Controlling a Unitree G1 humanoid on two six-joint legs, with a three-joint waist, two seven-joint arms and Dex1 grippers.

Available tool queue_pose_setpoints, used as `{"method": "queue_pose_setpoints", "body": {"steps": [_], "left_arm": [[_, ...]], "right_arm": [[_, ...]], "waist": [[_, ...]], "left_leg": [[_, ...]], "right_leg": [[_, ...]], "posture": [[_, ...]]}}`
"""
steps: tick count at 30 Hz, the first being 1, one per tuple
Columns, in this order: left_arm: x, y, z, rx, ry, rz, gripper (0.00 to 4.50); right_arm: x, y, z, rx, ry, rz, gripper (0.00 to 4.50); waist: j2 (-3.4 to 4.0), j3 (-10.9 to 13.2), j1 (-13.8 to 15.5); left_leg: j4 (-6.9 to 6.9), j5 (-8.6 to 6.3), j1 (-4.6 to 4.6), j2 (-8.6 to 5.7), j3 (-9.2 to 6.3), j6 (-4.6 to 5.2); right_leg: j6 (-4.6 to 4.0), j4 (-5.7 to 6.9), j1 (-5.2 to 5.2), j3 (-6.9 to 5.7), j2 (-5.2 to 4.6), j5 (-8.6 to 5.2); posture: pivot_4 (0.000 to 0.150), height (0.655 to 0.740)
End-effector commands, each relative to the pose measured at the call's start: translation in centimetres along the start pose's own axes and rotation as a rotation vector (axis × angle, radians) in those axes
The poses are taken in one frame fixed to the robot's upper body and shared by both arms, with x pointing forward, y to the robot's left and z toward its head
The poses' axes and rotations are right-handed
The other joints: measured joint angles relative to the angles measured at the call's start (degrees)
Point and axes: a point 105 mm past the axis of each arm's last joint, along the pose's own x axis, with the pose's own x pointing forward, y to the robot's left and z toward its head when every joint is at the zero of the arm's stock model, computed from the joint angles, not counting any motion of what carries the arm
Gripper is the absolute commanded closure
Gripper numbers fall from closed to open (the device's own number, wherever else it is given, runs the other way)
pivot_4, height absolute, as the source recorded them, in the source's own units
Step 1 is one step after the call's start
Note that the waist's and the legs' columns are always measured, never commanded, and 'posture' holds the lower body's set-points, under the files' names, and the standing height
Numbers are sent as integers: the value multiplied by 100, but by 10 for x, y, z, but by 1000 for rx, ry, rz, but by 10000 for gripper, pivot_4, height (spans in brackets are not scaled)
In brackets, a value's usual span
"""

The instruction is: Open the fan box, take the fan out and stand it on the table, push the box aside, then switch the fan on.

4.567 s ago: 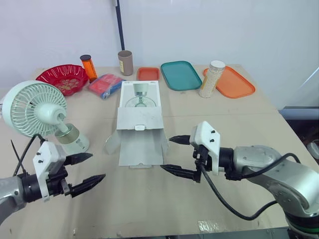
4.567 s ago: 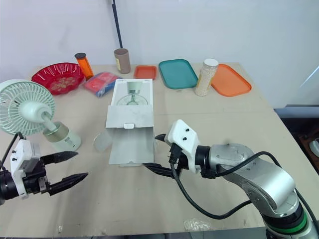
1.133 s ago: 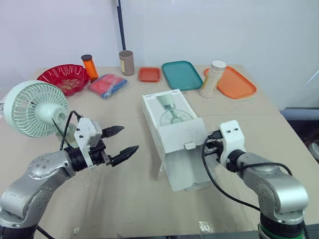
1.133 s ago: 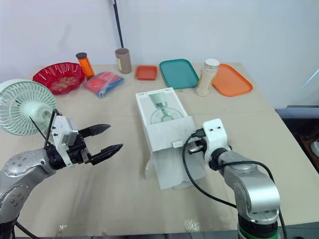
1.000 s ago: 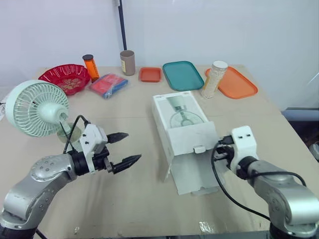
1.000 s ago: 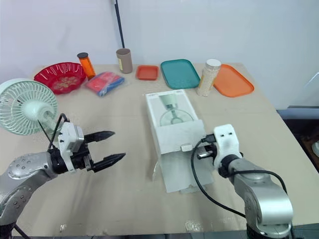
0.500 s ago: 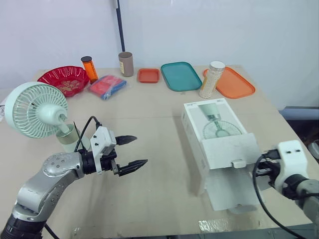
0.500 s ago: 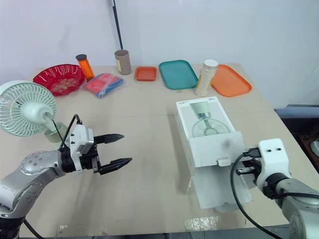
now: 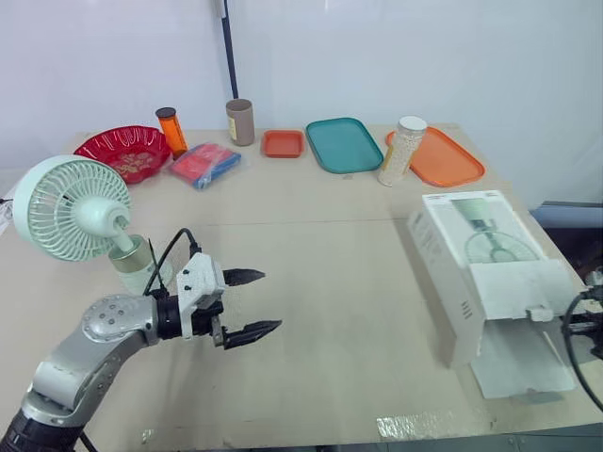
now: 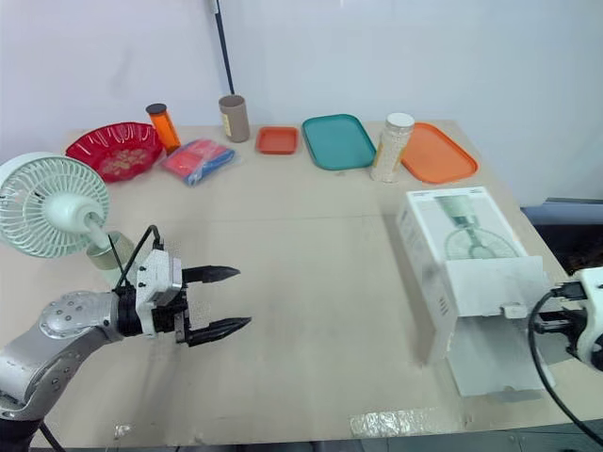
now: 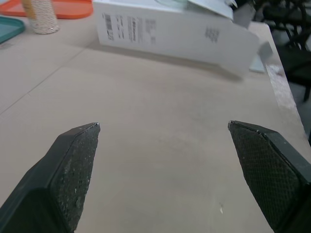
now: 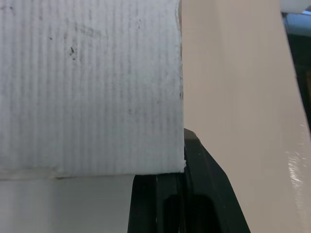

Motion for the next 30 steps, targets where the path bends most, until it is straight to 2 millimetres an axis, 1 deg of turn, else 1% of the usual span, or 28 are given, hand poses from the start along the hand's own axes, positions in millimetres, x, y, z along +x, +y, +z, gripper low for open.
{"method": "queue_pose_setpoints", "body": {"steps": [1,4,9,14,17,18,19,20,22,24,25,26,30], "left_arm": [[-1,3,5,74,-1,-40,0],[1,11,5,72,-7,-24,0],[3,8,4,76,-15,-46,0],[4,10,6,75,-20,-37,0],[3,10,6,76,-20,-34,0],[3,10,6,76,-20,-31,0],[3,10,6,76,-21,-29,0],[3,9,6,75,-22,-27,0],[4,8,6,69,-26,-24,0],[4,7,6,66,-27,-24,0],[4,7,6,65,-27,-25,0],[4,6,5,63,-27,-27,0],[6,6,5,57,-33,-27,0]], "right_arm": [[0,-15,11,-6,-38,-39,44632],[4,-16,10,-32,-34,-37,44632],[9,-16,4,-55,-14,-32,44632],[12,-15,7,-58,-23,-24,44632],[13,-16,9,-59,-28,-23,36619],[13,-16,10,-61,-36,-25,35292],[13,-16,11,-64,-41,-26,29800],[12,-17,13,-72,-48,-31,27224],[9,-18,17,-89,-61,-48,17258],[6,-18,19,-115,-67,-61,8849],[5,-18,20,-127,-71,-66,3916],[3,-16,23,-136,-76,-59,1009],[-10,-13,30,-234,-76,-73,1009]], "waist": [[-1,1,-1],[-1,0,-1],[-7,3,-14],[-11,4,-15],[-10,4,-15],[-5,5,-12],[1,4,-11],[4,4,-10],[4,4,-11],[5,3,-11],[5,3,-9],[5,3,-9],[12,2,-7]], "left_leg": [[0,0,2,0,3,0],[0,0,5,0,7,1],[1,-1,9,0,12,2],[3,-1,16,0,13,2],[3,-1,19,0,15,2],[3,-1,19,0,15,2],[3,-2,18,0,15,3],[3,-3,18,-1,15,4],[3,-4,18,-1,15,7],[3,-4,18,-1,15,7],[3,-4,18,-1,15,7],[3,-4,18,-1,15,7],[3,-4,18,-1,15,7]], "right_leg": [[1,0,1,3,0,1],[3,0,2,7,0,1],[7,-1,5,14,0,2],[10,-1,12,16,0,4],[11,-1,13,18,1,5],[11,0,13,18,1,5],[11,0,13,19,1,4],[11,0,13,19,0,4],[10,0,13,19,1,3],[10,0,13,19,0,3],[10,0,13,20,0,3],[12,0,13,20,0,2],[15,0,13,20,0,0]], "posture": [[1500,7400],[1500,7400],[1500,7400],[1500,7400],[1500,7400],[1500,7400],[1500,7400],[1500,7400],[1500,7400],[1500,7400],[1500,7400],[1500,7400],[1500,7400]]}}
